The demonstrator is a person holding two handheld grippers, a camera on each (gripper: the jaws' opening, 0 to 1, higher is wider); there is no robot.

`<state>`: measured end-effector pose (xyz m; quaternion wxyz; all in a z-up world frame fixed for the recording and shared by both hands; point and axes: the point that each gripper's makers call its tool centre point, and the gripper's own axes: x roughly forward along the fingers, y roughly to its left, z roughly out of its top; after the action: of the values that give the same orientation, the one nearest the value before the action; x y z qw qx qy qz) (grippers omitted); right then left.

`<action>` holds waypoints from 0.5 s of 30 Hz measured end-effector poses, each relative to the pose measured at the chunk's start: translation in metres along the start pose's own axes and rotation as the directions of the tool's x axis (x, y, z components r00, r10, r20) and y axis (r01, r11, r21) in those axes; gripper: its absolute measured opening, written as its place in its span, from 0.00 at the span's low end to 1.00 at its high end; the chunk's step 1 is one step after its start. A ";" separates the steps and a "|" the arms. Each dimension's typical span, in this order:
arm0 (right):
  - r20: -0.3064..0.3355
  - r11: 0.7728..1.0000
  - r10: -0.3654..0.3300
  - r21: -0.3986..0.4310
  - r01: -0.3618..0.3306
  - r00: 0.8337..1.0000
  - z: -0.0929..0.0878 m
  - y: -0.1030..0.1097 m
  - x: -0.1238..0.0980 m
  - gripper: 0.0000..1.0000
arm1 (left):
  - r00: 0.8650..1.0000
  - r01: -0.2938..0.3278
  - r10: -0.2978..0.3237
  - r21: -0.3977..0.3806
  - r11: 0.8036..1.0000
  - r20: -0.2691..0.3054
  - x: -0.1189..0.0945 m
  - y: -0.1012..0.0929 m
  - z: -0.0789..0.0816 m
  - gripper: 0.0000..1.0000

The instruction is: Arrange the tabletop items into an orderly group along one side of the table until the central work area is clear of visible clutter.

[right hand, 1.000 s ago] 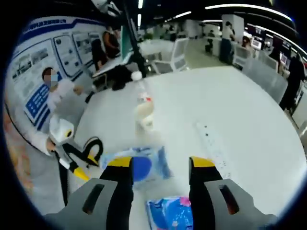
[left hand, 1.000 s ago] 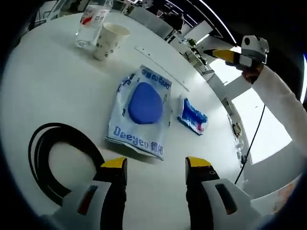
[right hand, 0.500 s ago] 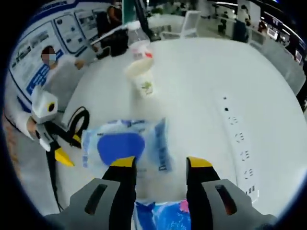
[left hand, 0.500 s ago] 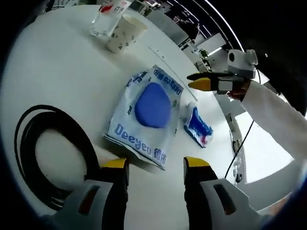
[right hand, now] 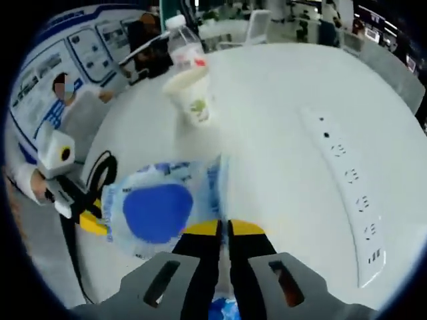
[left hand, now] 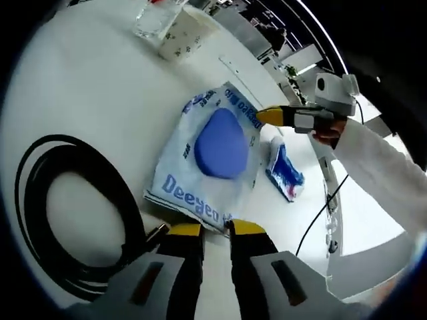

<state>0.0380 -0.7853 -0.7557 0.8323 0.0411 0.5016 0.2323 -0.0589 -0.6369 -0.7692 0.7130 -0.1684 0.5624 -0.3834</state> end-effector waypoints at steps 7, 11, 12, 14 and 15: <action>0.018 0.999 -0.015 0.046 0.014 1.000 -0.005 0.016 -0.022 0.00 | 0.999 -0.007 0.007 0.012 1.000 0.043 -0.016 0.001 0.016 0.00; 0.103 0.992 -0.053 0.115 0.041 0.993 -0.001 0.024 -0.043 0.00 | 0.996 0.014 -0.016 0.029 0.999 0.084 -0.032 -0.002 0.033 0.00; 0.126 0.989 -0.059 0.142 0.041 0.990 0.000 0.023 -0.047 0.00 | 0.994 0.025 -0.031 0.064 0.998 0.106 -0.039 -0.004 0.042 0.00; 0.188 0.978 -0.073 0.204 0.034 0.980 0.004 0.028 -0.061 0.00 | 0.989 0.027 -0.043 0.115 0.993 0.140 -0.050 -0.005 0.055 0.00; 0.234 0.966 -0.078 0.257 0.016 0.969 0.005 0.034 -0.071 0.00 | 0.986 0.031 -0.050 0.122 0.992 0.159 -0.060 -0.007 0.064 0.00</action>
<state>0.0030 -0.7850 -0.6852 0.8805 0.1630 0.4227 0.1396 -0.0062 -0.6095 -0.7038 0.7572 -0.1674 0.4752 -0.4158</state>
